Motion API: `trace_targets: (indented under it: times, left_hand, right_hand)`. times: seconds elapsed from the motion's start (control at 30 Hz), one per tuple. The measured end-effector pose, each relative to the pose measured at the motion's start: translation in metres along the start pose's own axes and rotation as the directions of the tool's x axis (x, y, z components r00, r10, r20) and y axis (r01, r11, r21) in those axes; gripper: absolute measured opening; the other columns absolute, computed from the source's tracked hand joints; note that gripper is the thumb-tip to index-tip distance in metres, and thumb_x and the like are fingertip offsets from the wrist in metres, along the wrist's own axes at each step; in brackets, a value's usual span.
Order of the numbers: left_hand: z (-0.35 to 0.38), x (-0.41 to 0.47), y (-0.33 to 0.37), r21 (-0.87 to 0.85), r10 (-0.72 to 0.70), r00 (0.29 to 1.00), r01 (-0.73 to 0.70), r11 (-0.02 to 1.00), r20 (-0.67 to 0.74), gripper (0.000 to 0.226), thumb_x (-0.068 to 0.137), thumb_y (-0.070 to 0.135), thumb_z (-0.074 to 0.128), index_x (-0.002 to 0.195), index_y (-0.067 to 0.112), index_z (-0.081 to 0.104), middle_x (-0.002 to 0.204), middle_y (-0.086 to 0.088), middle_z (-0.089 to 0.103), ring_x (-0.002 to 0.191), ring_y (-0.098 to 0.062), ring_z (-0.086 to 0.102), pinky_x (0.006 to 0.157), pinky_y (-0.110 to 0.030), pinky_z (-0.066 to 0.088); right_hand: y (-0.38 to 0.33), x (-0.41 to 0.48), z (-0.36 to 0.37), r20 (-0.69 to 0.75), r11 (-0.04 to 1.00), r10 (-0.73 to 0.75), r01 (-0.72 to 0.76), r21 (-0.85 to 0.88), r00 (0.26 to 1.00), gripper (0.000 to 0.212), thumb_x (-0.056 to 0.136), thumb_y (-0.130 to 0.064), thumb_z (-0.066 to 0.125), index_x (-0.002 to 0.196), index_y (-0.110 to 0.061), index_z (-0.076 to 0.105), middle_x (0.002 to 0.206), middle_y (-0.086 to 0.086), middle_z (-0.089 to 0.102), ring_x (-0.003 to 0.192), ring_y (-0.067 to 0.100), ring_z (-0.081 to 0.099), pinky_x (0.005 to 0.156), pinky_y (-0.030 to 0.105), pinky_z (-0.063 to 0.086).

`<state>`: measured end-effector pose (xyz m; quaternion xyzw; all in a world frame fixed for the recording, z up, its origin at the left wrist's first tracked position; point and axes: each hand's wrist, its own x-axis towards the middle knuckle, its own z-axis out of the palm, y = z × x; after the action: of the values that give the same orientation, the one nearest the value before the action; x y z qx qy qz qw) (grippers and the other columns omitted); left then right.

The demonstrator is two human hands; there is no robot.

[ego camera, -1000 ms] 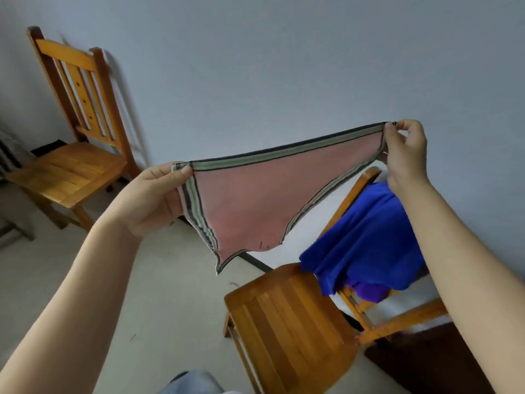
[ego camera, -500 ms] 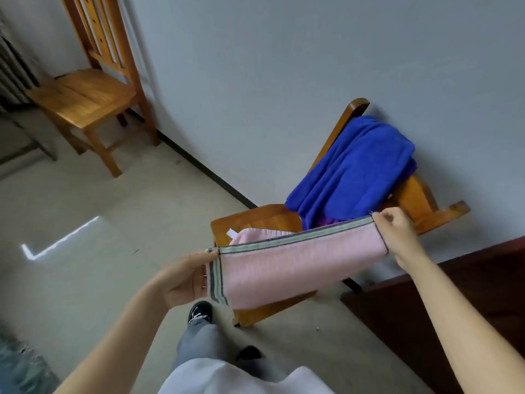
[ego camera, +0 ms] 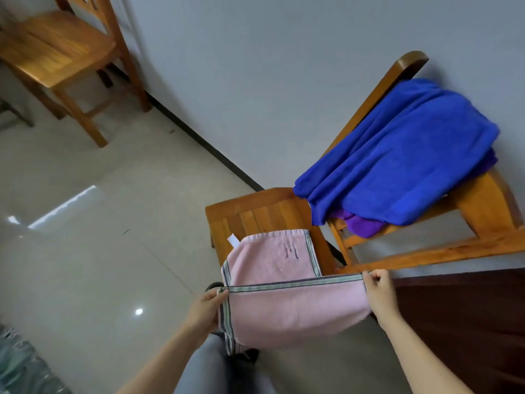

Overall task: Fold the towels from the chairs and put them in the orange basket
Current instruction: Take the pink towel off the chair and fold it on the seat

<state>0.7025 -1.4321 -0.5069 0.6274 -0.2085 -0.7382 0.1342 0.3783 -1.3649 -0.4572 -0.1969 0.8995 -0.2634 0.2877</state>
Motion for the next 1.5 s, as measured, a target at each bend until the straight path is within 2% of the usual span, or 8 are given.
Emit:
trace_targets:
  times: [0.47, 0.6, 0.93, 1.03, 1.17, 1.27, 1.33, 1.5]
  left_hand:
    - [-0.005, 0.172, 0.018, 0.040, 0.107, 0.929, -0.099, 0.994, -0.354, 0.016, 0.091, 0.013, 0.057, 0.079, 0.011, 0.068, 0.077, -0.008, 0.067, 0.072, -0.020, 0.058, 0.069, -0.029, 0.049]
    - [0.002, 0.203, 0.027, 0.337, 0.335, 0.897, -0.232, 0.912, -0.289, 0.021, 0.094, 0.008, 0.050, 0.077, 0.005, 0.062, 0.063, -0.002, 0.056, 0.059, -0.010, 0.048, 0.047, -0.007, 0.037]
    - [-0.003, 0.218, -0.005, 0.466, 0.349, 0.922, -0.238, 0.852, -0.168, 0.028, 0.096, 0.017, 0.049, 0.069, 0.013, 0.055, 0.057, 0.005, 0.050, 0.053, -0.004, 0.042, 0.053, -0.024, 0.034]
    - [0.008, 0.212, -0.020, 0.629, 0.511, 0.858, -0.373, 0.682, -0.046, 0.023, 0.092, 0.024, 0.049, 0.075, 0.012, 0.060, 0.068, -0.005, 0.060, 0.067, -0.015, 0.051, 0.063, -0.041, 0.043]
    - [0.027, 0.202, -0.041, 0.797, 0.737, 0.591, -0.592, 0.120, 0.328, 0.010, 0.083, 0.030, 0.048, 0.086, 0.030, 0.058, 0.077, 0.015, 0.065, 0.082, -0.007, 0.046, 0.072, -0.026, 0.031]
    - [0.039, 0.200, -0.059, 0.788, 0.698, 0.519, -0.607, -0.105, 0.493, 0.021, 0.081, 0.031, 0.050, 0.083, 0.026, 0.071, 0.085, 0.015, 0.069, 0.088, -0.009, 0.047, 0.080, -0.029, 0.032]
    - [0.046, 0.197, -0.066, 0.795, 0.655, 0.567, -0.600, -0.087, 0.500, 0.023, 0.081, 0.031, 0.049, 0.084, 0.027, 0.072, 0.085, 0.016, 0.070, 0.086, -0.007, 0.047, 0.080, -0.029, 0.035]
    - [0.066, 0.187, -0.059, 0.666, 0.634, 0.773, -0.486, 0.565, 0.025, 0.030, 0.086, 0.028, 0.051, 0.099, 0.013, 0.073, 0.101, 0.005, 0.056, 0.095, -0.004, 0.047, 0.080, -0.022, 0.047]
  right_hand:
    - [0.000, 0.121, 0.150, 0.039, 0.946, -0.118, 0.125, -0.298, 0.992, 0.010, 0.098, -0.014, 0.041, 0.092, -0.009, 0.035, 0.082, 0.011, 0.048, 0.074, 0.026, 0.044, 0.061, 0.033, 0.030]
    - [0.008, 0.158, 0.182, 0.030, 0.927, -0.110, 0.114, -0.357, 0.993, 0.011, 0.098, -0.016, 0.040, 0.092, -0.009, 0.034, 0.081, 0.015, 0.049, 0.071, 0.026, 0.046, 0.055, 0.030, 0.031]
    - [0.019, 0.197, 0.213, 0.132, 0.899, -0.115, 0.159, -0.407, 0.985, 0.011, 0.094, -0.012, 0.047, 0.097, -0.001, 0.046, 0.104, 0.024, 0.052, 0.093, 0.035, 0.050, 0.072, 0.033, 0.033]
    - [0.022, 0.197, 0.215, 0.154, 0.880, -0.103, 0.162, -0.447, 0.983, 0.024, 0.090, -0.011, 0.054, 0.110, 0.001, 0.049, 0.116, 0.023, 0.051, 0.103, 0.037, 0.050, 0.074, 0.032, 0.036]
    - [0.020, 0.194, 0.212, 0.196, 0.891, -0.089, 0.166, -0.421, 0.976, 0.052, 0.085, -0.007, 0.060, 0.133, -0.005, 0.041, 0.130, 0.020, 0.047, 0.118, 0.035, 0.046, 0.092, 0.038, 0.040]
    - [0.017, 0.188, 0.209, 0.257, 0.841, -0.071, 0.197, -0.505, 0.964, 0.065, 0.086, -0.012, 0.061, 0.143, -0.012, 0.031, 0.136, 0.021, 0.041, 0.124, 0.036, 0.039, 0.098, 0.041, 0.037]
    - [0.019, 0.183, 0.208, 0.300, 0.816, -0.061, 0.221, -0.534, 0.952, 0.067, 0.087, -0.016, 0.061, 0.145, -0.015, 0.027, 0.137, 0.021, 0.037, 0.124, 0.036, 0.036, 0.099, 0.041, 0.036]
    - [0.026, 0.184, 0.207, 0.368, 0.783, -0.041, 0.259, -0.566, 0.929, 0.069, 0.090, -0.020, 0.057, 0.148, -0.022, 0.019, 0.141, 0.016, 0.028, 0.127, 0.033, 0.030, 0.102, 0.040, 0.034]
